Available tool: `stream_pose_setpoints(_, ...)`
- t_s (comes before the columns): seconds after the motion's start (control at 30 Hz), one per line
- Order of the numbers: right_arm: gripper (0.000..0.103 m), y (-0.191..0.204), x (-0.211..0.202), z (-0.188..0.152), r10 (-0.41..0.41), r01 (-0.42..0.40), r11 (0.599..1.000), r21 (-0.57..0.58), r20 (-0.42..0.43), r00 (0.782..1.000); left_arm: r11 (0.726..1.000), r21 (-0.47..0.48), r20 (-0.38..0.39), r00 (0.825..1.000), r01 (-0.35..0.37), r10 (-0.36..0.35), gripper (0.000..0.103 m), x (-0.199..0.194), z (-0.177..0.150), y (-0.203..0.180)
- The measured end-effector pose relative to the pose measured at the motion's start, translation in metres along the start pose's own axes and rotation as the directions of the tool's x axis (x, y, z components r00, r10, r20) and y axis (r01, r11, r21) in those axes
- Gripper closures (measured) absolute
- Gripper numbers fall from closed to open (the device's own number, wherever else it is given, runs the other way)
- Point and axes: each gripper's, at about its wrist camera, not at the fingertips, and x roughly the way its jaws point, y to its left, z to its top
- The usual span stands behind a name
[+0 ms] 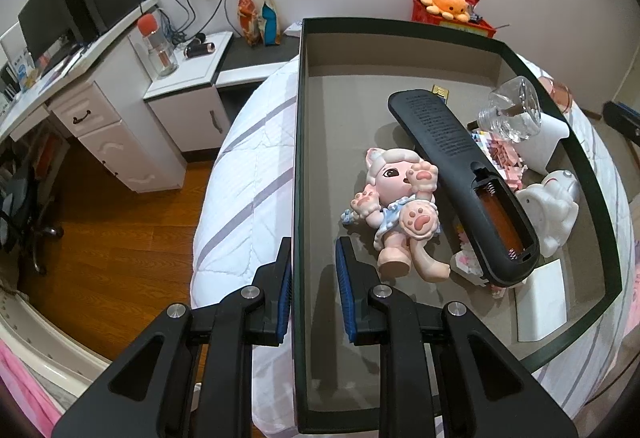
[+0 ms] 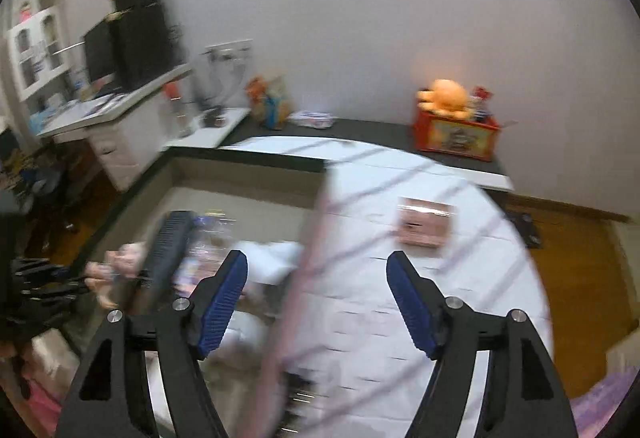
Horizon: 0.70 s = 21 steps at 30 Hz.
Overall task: Organize rigid objects
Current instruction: 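Move the right tool to the rose-gold canister and grasp it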
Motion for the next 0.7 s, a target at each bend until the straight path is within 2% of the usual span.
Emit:
stream_pose_setpoints(0.2, 0.029, -0.041, 0.021, -0.008, -0.046, 0.05, 0.995, 0.082, -0.051, 0.998, 1.0, -0.014, 0.005, 1.0, 0.001, -0.001, 0.083, -0.001, 0.003, 0.001)
stream_pose_setpoints(0.43, 0.029, -0.058, 0.064, -0.006, -0.034, 0.044, 0.991, 0.127, -0.083, 0.996, 1.0, -0.013, -0.003, 1.0, -0.022, 0.022, 0.083, 0.004, 0.012, -0.002)
stream_pose_setpoints(0.63, 0.029, -0.074, 0.097, 0.007, -0.098, 0.114, 0.979, 0.171, -0.097, 0.99, 1.0, -0.015, -0.015, 1.0, -0.026, 0.026, 0.084, 0.011, 0.018, -0.002)
stream_pose_setpoints(0.7, 0.029, -0.076, 0.104, 0.011, -0.097, 0.113, 0.978, 0.178, -0.097, 0.991, 0.999, -0.016, -0.01, 1.0, -0.029, 0.029, 0.086, 0.011, 0.018, -0.003)
